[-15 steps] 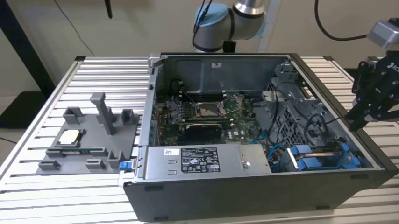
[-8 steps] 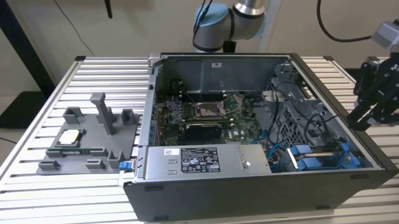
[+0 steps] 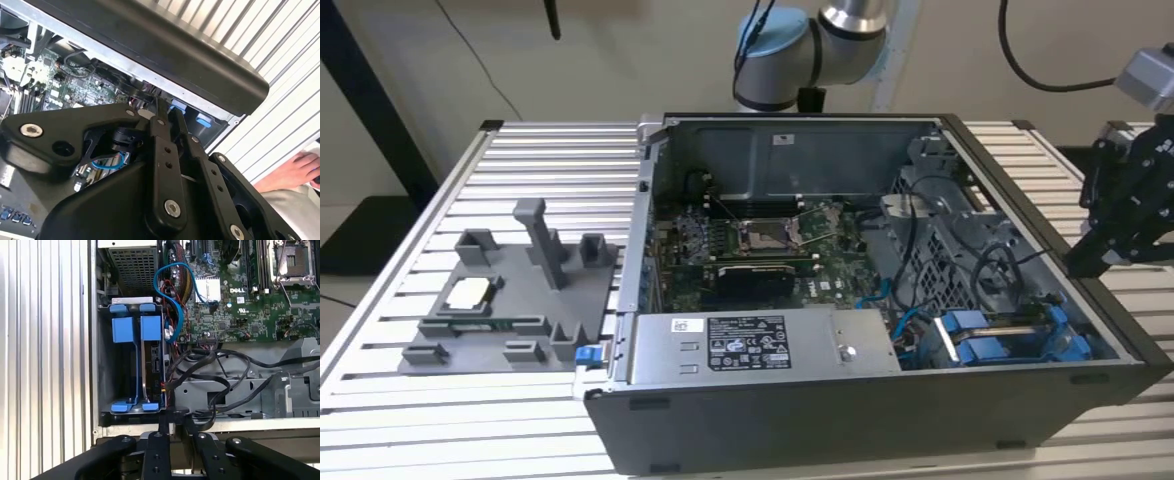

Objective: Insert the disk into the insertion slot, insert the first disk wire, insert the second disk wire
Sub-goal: 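Insert the second disk wire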

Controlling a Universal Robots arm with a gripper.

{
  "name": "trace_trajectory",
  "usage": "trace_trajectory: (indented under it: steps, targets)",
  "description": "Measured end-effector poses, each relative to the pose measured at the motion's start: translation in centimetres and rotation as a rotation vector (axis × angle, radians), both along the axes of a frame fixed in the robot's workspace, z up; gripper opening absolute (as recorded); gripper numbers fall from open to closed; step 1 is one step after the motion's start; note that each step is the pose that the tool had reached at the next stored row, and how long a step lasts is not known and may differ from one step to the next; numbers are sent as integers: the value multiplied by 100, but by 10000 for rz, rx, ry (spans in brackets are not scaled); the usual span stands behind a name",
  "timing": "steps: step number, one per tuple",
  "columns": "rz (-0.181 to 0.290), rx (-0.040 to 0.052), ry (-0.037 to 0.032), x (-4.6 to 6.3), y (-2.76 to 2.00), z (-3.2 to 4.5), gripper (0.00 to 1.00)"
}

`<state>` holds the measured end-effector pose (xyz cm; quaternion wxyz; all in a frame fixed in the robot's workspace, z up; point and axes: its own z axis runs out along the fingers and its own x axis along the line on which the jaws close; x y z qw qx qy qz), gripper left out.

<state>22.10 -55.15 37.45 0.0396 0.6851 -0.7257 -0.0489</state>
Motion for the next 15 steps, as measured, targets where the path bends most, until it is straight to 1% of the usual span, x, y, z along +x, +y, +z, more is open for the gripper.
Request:
trace_trajectory:
  steps: [5,6,7,8,10,12,15]
  targets:
    - [-24,13,1,0,0,-2,22]
    - [-26,14,0,0,0,-1,20]
    - [-28,16,1,0,0,-1,20]
    - [-30,20,1,0,0,-1,16]
    - [-38,35,0,-2,-2,7,16]
    - [-54,98,0,-30,-2,41,16]
    - [-82,238,-5,-114,-1,91,16]
